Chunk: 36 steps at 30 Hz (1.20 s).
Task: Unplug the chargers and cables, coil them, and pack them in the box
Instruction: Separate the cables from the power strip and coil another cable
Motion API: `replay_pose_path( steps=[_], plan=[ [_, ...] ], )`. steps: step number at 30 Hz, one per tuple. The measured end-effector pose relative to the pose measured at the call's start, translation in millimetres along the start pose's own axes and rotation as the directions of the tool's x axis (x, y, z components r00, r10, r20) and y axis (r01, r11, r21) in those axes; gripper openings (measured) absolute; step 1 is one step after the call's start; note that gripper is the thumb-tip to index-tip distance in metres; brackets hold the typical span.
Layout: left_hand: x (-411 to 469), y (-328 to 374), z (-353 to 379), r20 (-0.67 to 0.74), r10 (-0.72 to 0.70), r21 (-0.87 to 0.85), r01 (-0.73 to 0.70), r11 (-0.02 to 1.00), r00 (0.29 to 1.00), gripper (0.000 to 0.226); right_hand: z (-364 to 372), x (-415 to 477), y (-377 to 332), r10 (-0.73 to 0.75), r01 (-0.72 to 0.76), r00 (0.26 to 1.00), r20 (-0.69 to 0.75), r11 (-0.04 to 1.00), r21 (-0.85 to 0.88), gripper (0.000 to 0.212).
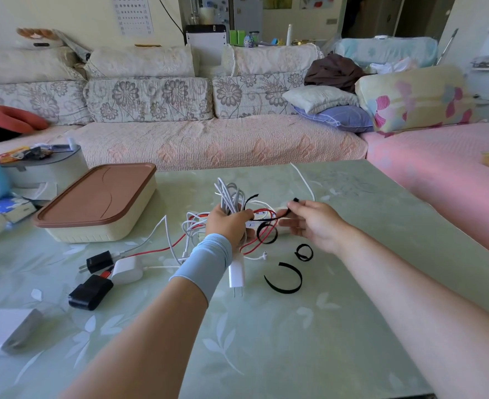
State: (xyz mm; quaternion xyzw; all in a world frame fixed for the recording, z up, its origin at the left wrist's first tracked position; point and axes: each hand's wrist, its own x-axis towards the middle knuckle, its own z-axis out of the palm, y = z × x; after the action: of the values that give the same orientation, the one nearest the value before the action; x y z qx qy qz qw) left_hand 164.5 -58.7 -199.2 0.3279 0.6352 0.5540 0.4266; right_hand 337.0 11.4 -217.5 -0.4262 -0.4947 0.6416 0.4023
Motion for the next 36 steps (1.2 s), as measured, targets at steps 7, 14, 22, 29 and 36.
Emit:
replay_pose_path(
  steps=[7, 14, 22, 29, 36],
  plan=[
    [-6, -2, -14, 0.057, 0.035, -0.119, -0.028, 0.992, 0.998, 0.017, 20, -5, 6, -0.004, 0.017, 0.995, 0.098, 0.991, -0.136, 0.011],
    [-20, 9, -25, 0.231, -0.002, -0.295, 0.072, 0.953, 0.973, 0.005, 48, -16, -7, -0.124, 0.133, 0.977, 0.174, 0.99, -0.041, 0.02],
    [-30, 11, -66, 0.299, -0.033, -0.13, 0.075, 0.989, 0.954, 0.025, 74, -43, -33, -0.346, 0.347, 0.938, -0.024, 0.938, 0.015, 0.024],
    [-43, 6, -84, 0.351, -0.019, 0.095, -0.015, 0.995, 0.936, 0.016, 101, -79, -40, -0.219, 0.295, 0.928, 0.301, 0.926, -0.234, 0.034],
    [-50, 9, -84, 0.397, 0.117, 0.393, -0.284, 0.874, 0.91, 0.013, 117, -90, -26, -0.276, 0.416, 0.892, 0.357, 0.809, -0.414, 0.024]
  ],
)
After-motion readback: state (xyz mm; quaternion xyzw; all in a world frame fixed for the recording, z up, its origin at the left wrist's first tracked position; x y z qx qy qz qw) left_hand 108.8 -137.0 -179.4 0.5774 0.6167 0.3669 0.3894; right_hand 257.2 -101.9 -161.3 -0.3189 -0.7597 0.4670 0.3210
